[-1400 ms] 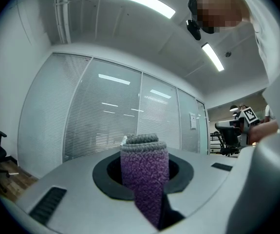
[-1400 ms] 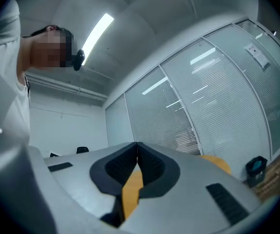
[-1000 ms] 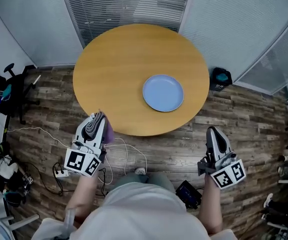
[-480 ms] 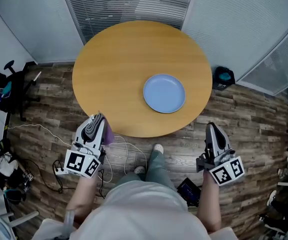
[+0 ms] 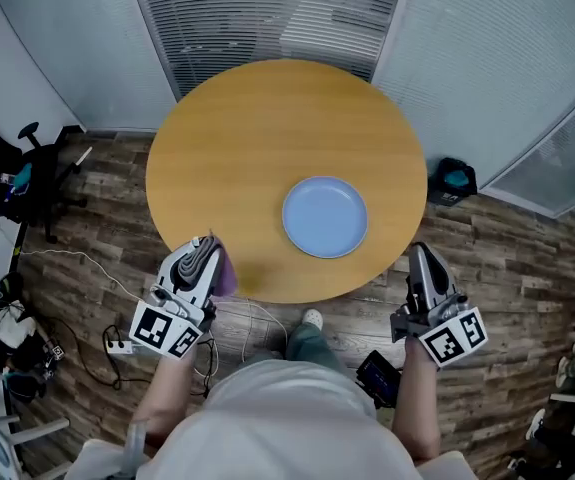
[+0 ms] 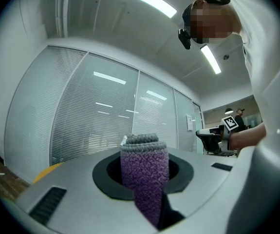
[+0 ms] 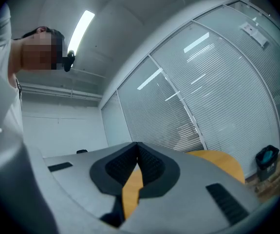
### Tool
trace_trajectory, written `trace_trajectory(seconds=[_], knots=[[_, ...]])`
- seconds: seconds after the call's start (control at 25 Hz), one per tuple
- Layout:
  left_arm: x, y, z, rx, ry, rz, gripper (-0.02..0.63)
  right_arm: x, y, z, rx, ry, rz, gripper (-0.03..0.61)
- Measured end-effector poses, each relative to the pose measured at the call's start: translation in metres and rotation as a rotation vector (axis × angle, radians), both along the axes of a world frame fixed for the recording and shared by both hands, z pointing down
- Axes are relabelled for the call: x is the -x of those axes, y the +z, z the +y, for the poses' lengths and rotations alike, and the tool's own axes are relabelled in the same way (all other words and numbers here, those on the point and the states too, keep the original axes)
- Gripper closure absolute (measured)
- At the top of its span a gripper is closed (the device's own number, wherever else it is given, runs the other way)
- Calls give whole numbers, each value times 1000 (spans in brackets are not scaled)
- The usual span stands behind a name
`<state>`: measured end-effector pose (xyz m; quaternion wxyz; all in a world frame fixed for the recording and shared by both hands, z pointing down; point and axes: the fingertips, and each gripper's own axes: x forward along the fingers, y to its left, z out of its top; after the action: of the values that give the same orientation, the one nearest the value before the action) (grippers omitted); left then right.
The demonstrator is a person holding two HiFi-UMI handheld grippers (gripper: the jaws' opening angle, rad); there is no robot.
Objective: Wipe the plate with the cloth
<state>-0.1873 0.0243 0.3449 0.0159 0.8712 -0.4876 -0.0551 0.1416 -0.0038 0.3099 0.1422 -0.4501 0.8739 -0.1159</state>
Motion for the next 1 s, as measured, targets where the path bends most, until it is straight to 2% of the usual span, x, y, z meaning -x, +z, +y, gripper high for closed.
trace_trajectory(seconds=[0.2, 0.4, 0.52, 0.6, 0.8, 0.92, 1.0], knots=[[-18, 1, -35, 12, -26, -7, 538, -9, -4, -36, -11, -68, -14, 558], [-38, 10, -66, 34, -65, -12, 538, -25, -13, -63, -26, -223, -155, 558], [-45, 13, -81, 40, -99, -9, 538, -36, -17, -80, -32, -280, -209, 557], [-48, 14, -90, 40, -121, -6, 538, -43, -16, -92, -36, -291, -197, 557], [-67, 14, -109, 37, -133, -5, 538, -49, 2, -113, -1, -319, -52, 558], [-74, 16, -115, 47, -126, -13, 538, -49, 13, -123, 45, -326, -61, 558], [-73, 19, -118, 56, -122, -15, 538, -51, 15, -129, 37, -271, -66, 558]])
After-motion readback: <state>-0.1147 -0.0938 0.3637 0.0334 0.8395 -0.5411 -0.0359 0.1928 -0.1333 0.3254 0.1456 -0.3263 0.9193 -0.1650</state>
